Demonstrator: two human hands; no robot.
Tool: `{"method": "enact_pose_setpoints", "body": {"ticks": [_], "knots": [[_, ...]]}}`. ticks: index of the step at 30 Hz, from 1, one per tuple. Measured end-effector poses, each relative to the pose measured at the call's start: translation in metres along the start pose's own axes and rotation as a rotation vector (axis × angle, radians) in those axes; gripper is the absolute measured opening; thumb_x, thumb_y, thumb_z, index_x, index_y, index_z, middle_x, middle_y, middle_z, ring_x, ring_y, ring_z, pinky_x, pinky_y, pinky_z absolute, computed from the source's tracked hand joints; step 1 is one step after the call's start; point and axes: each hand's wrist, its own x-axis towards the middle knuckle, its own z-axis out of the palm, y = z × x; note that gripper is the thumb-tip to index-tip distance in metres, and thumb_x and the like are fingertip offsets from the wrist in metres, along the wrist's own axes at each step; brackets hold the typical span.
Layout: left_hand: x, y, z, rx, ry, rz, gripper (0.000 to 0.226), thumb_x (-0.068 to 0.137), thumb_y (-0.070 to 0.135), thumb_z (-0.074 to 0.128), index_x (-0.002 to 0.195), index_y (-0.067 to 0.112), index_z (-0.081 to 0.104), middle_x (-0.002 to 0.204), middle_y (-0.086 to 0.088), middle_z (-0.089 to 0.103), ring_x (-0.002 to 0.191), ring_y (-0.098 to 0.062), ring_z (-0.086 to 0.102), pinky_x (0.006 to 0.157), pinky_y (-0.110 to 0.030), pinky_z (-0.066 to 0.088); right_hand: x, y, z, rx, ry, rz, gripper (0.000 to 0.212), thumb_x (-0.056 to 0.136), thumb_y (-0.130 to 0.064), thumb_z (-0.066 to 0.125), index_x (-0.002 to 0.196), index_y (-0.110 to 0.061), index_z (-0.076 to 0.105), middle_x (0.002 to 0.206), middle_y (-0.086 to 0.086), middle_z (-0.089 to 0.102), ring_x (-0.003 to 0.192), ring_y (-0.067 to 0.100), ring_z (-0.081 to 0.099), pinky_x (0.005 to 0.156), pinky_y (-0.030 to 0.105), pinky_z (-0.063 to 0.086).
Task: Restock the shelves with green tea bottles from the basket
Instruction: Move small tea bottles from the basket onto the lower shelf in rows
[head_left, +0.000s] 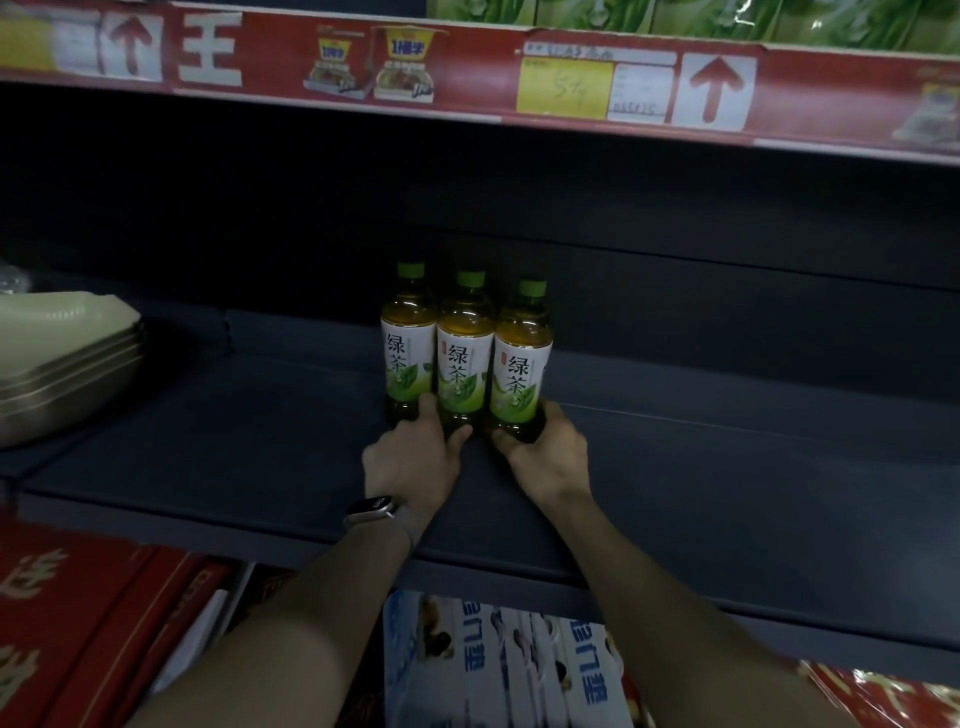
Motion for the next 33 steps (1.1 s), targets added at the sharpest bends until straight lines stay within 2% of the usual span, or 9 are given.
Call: {"method": "enact_pose_setpoints", "body": {"ticks": [4, 8, 14, 24, 33], "knots": [[0.0011, 0.0021, 0.0021, 0.028, -0.008, 0.003, 0.058, 0.106, 0.06, 0.039, 0.146, 0.019, 0.032, 0.121, -0.013, 0.07, 0.108, -0.035, 0.069, 0.075, -0.039, 0.041, -0.0005, 0.0007, 0.0007, -0.001, 0.003, -0.023, 0.05, 0.09, -0.024, 0.082, 0.135, -0.019, 0.062, 0.125, -0.001, 0.071, 0.112, 0.013, 0.064, 0.094, 0.022, 0.048], [0.0008, -0.0012, 0.002, -0.001, 0.0, 0.007, 0.055, 0.106, 0.058, 0.041, 0.141, 0.017, 0.035, 0.12, -0.013, 0.07, 0.108, -0.036, 0.069, 0.075, -0.039, 0.042, -0.0006, 0.0006, -0.0003, 0.001, 0.001, -0.028, 0.051, 0.091, -0.024, 0.082, 0.138, -0.018, 0.063, 0.127, -0.001, 0.072, 0.106, 0.005, 0.058, 0.093, 0.019, 0.045], [0.0012, 0.0001, 0.0025, -0.018, 0.009, 0.005, 0.054, 0.105, 0.058, 0.043, 0.138, 0.016, 0.036, 0.12, -0.013, 0.07, 0.108, -0.036, 0.069, 0.074, -0.038, 0.039, 0.0003, 0.002, 0.0008, -0.005, 0.012, -0.026, 0.056, 0.09, -0.028, 0.084, 0.14, -0.019, 0.061, 0.129, 0.0, 0.071, 0.119, 0.014, 0.064, 0.094, 0.021, 0.047], [0.0012, -0.0015, 0.0039, -0.037, 0.021, 0.009, 0.054, 0.104, 0.059, 0.045, 0.14, 0.02, 0.036, 0.116, -0.013, 0.071, 0.104, -0.037, 0.07, 0.075, -0.04, 0.045, 0.0011, 0.0042, 0.0029, -0.015, 0.016, -0.025, 0.056, 0.089, -0.029, 0.084, 0.14, -0.021, 0.06, 0.129, -0.001, 0.071, 0.12, 0.016, 0.065, 0.097, 0.023, 0.049], [-0.0044, -0.002, -0.0037, -0.108, -0.087, -0.006, 0.045, 0.107, 0.052, 0.042, 0.138, 0.02, 0.037, 0.124, -0.012, 0.07, 0.11, -0.036, 0.067, 0.079, -0.04, 0.043, -0.0051, -0.0007, -0.0008, -0.099, 0.003, -0.024, 0.042, 0.092, -0.031, 0.079, 0.13, -0.017, 0.067, 0.128, 0.004, 0.068, 0.118, 0.02, 0.064, 0.102, 0.032, 0.055]]}}
